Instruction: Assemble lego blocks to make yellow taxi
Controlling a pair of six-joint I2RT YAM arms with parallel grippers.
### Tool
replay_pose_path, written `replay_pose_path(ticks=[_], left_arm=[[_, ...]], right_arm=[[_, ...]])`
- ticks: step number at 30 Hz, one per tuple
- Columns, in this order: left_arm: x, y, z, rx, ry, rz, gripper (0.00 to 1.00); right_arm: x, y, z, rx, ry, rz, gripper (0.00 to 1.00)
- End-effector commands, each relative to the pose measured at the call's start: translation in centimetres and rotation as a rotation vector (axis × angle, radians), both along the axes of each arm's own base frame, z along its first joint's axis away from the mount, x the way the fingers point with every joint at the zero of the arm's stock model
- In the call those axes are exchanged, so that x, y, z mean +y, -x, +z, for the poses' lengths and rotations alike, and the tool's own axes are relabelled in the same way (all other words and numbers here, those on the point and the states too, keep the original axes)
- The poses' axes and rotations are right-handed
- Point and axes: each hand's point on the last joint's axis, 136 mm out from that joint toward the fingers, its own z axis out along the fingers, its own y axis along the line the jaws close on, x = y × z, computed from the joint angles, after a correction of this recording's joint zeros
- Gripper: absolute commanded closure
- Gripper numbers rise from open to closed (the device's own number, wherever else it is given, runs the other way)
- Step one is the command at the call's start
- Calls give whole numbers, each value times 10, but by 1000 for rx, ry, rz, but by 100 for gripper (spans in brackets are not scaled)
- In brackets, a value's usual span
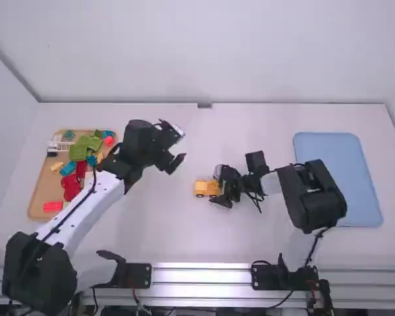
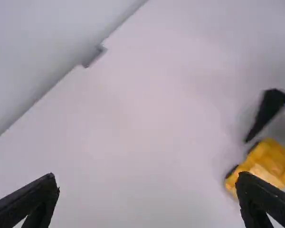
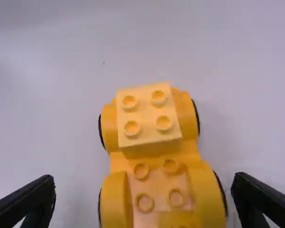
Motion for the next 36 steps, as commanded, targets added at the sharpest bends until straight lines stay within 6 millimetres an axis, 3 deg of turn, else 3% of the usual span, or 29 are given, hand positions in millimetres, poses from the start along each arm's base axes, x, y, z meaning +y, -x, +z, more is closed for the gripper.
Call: replay_pose_path(ticks=[1,5,7,8,10,15,18,21,27,28,36], left_arm=[[32,-5,15,-16,30,174,1],[59,1,25,-29,7,245,1],[98,-1,37,-61,30,478,1],[108,0,40,-70,39,534,1],[154,5,53,-118,54,762,1],[223,21,62,-120,11,987,1],[277,40,66,-56,4,1170,1],[317,53,69,2,-1,1280,1],[371,47,77,134,-10,1208,1],[388,45,76,176,-11,1201,1],[426,17,43,423,-47,948,1]], right_arm=[[-10,-15,19,-76,80,-61,1],[-21,-15,34,-101,149,-104,2],[-26,-17,48,-134,170,-124,2],[-26,-17,49,-139,170,-126,2],[-28,-20,61,-179,173,-139,2],[-26,-28,74,-256,157,-134,2],[-24,-32,79,-288,148,-135,2],[-24,-35,81,-303,142,-138,2],[-22,-39,85,-330,133,-141,2],[-23,-40,85,-330,133,-143,2],[-22,-40,85,-326,132,-144,2]])
